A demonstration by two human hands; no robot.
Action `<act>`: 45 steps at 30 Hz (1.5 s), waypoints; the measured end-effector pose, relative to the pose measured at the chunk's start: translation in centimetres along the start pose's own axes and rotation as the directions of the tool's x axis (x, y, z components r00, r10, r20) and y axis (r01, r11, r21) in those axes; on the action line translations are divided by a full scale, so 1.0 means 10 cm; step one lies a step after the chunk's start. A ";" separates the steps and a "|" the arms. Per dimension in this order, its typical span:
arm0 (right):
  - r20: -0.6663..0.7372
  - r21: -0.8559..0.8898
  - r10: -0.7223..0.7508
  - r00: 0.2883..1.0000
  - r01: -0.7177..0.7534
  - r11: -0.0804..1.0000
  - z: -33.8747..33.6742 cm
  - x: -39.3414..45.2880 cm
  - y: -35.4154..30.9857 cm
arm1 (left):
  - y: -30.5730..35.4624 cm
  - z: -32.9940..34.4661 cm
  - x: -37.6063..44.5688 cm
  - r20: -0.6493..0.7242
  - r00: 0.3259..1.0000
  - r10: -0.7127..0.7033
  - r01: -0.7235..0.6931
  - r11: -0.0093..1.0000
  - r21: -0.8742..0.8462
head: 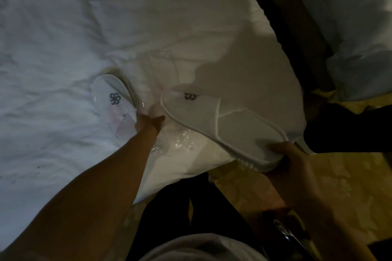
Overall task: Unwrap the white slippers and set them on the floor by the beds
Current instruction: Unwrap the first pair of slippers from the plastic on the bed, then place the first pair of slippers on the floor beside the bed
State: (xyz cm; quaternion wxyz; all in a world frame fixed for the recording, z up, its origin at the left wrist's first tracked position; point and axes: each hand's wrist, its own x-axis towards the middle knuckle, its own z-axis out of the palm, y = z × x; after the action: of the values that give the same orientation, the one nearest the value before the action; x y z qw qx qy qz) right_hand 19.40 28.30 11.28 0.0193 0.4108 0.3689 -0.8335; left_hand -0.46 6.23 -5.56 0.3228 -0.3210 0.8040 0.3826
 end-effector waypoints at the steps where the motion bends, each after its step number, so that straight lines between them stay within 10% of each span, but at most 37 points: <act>1: 0.002 0.013 -0.006 1.000 0.006 1.000 0.02 0.02 0.02 | -0.01 0.00 -0.01 -0.031 1.000 -0.002 0.000 0.998 -0.056; 19: 0.110 -0.124 0.096 0.989 -0.082 0.989 0.58 0.26 0.17 | 0.02 -0.17 -0.40 -0.170 0.985 0.000 0.028 0.987 0.159; 25: 0.240 -0.180 0.106 0.965 -0.063 0.982 0.81 0.28 0.29 | -0.05 -0.53 -0.48 -0.178 0.978 0.113 -0.143 0.976 -0.163; 33: 0.311 -0.309 0.164 0.936 -0.063 0.949 1.23 0.19 0.58 | 0.01 -1.02 -1.06 0.022 0.971 0.239 -0.122 0.569 -0.813; 45: 0.428 -0.410 0.333 0.840 -0.147 0.900 1.95 -0.35 1.53 | -0.95 -1.77 -1.50 0.256 0.819 0.514 0.145 0.246 -0.958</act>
State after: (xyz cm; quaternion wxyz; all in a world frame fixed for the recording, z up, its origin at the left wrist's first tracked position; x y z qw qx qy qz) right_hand 13.75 3.93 12.12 0.2930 0.2199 0.4433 -0.8181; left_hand 10.69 -9.06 10.89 0.2188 -0.2266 0.3165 0.8948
